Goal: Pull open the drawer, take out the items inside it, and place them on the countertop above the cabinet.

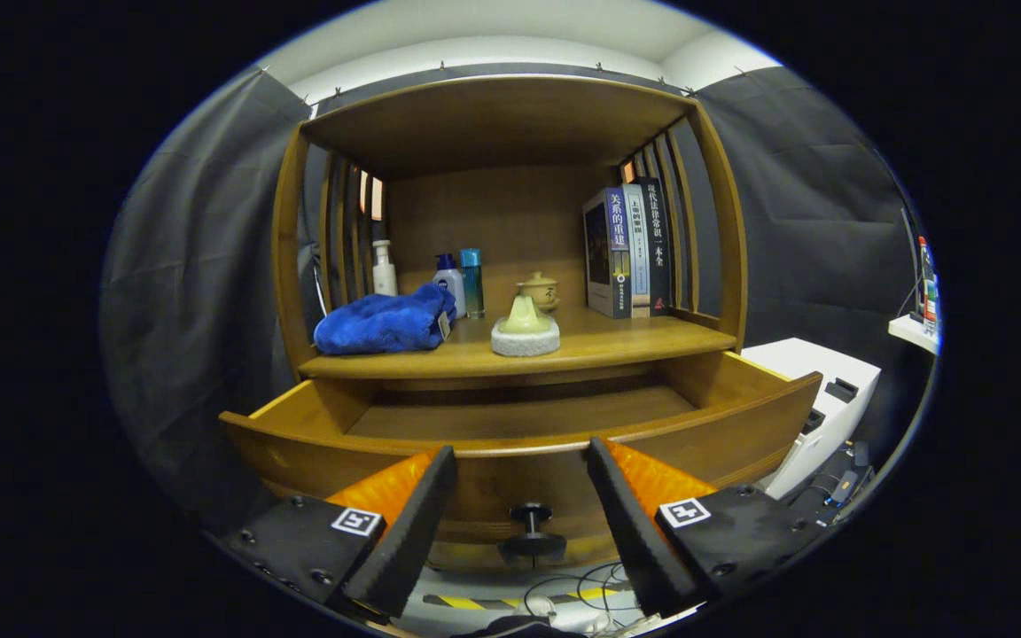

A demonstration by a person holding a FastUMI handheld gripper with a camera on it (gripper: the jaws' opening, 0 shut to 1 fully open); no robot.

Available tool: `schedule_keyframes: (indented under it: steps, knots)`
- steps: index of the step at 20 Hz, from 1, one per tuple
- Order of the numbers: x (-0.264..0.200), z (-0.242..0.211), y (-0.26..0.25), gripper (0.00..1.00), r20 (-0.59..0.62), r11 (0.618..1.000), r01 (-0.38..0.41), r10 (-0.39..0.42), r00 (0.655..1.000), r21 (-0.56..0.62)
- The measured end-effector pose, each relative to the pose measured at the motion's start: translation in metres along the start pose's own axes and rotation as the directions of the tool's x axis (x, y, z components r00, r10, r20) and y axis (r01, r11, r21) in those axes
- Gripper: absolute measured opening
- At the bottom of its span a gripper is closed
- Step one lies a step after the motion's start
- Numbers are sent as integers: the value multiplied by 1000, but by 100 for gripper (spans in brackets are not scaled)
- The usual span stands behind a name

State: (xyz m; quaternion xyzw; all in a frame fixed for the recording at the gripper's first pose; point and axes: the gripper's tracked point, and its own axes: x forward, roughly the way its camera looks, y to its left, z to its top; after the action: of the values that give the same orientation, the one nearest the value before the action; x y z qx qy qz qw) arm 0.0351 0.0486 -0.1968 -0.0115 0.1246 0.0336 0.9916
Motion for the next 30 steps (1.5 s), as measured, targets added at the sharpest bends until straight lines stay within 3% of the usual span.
schedule_keyframes:
  steps: [16, 30]
  knots:
    - [92, 21, 2, 98, -48, 999, 6, -4, 999, 43]
    - [103, 34, -4, 98, -93, 993, 33, -22, 995, 117]
